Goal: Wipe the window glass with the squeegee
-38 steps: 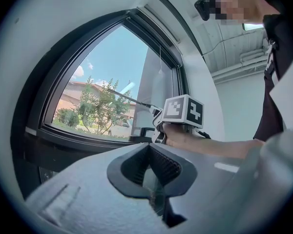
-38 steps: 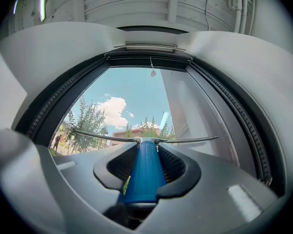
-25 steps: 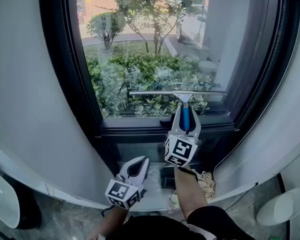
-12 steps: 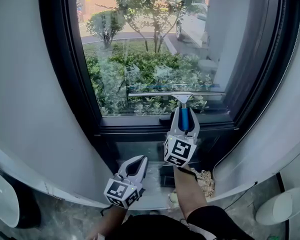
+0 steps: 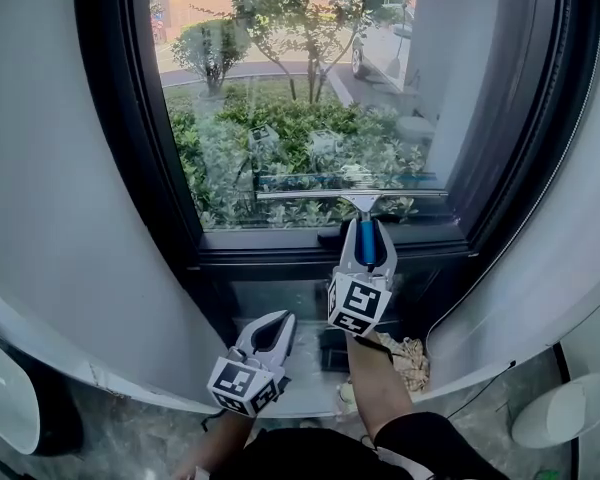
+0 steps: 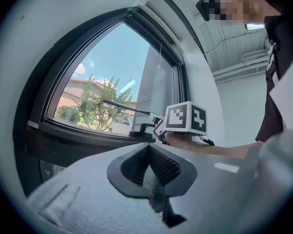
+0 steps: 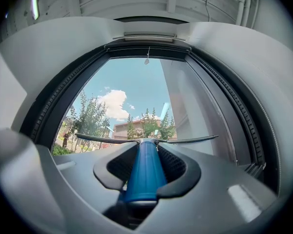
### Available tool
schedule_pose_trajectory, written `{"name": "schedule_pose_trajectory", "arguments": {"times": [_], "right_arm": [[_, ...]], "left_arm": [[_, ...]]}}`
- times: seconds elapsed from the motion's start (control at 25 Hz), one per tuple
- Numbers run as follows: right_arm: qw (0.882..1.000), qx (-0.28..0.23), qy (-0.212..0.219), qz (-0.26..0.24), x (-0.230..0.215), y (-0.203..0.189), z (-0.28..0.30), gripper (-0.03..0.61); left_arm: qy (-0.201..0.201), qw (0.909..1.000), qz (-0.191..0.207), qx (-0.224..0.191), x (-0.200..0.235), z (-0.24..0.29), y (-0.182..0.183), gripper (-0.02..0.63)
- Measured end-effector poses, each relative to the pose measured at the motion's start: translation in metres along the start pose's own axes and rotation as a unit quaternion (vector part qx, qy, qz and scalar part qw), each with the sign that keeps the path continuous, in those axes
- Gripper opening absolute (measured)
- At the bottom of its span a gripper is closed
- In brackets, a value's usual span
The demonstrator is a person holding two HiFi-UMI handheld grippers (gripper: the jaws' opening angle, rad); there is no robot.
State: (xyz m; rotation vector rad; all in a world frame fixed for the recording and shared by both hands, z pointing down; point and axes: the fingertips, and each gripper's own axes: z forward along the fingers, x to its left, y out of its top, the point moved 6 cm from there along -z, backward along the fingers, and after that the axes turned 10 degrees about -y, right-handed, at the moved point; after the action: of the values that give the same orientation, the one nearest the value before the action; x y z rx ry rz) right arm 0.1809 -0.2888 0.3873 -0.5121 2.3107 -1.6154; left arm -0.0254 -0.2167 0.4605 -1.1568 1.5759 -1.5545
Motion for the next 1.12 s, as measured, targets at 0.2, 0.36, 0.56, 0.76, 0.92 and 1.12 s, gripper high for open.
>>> {"name": "schedule_pose_trajectory", "arguments": {"times": [0.2, 0.36, 0.56, 0.76, 0.92, 1.12], "right_arm": [[1.000, 0.010, 0.001, 0.000, 0.000, -0.006, -0.002, 0.129], [1.000, 0.018, 0.003, -0.003, -0.001, -0.012, -0.004, 0.129], [1.000, 0.028, 0.004, -0.002, -0.002, -0.017, -0.007, 0.129], [0.999, 0.037, 0.005, 0.001, -0.002, -0.021, -0.007, 0.129], [0.999, 0.040, 0.006, -0.001, -0.003, -0.021, -0.007, 0.129], [1.000, 0.024, 0.003, 0.001, -0.008, -0.009, -0.011, 0.129]], "left_arm": [[0.001, 1.0000, -0.001, 0.002, -0.001, -0.001, -0.002, 0.000], [0.002, 1.0000, -0.004, 0.005, -0.003, -0.002, -0.006, -0.001], [-0.001, 1.0000, -0.007, 0.006, -0.006, -0.003, -0.008, 0.000], [0.000, 1.0000, -0.004, 0.008, -0.006, -0.003, -0.008, 0.000], [0.000, 1.0000, -0.004, 0.009, -0.009, -0.004, -0.007, 0.000], [-0.001, 1.0000, -0.002, 0.005, -0.010, -0.010, -0.005, 0.000]]}}
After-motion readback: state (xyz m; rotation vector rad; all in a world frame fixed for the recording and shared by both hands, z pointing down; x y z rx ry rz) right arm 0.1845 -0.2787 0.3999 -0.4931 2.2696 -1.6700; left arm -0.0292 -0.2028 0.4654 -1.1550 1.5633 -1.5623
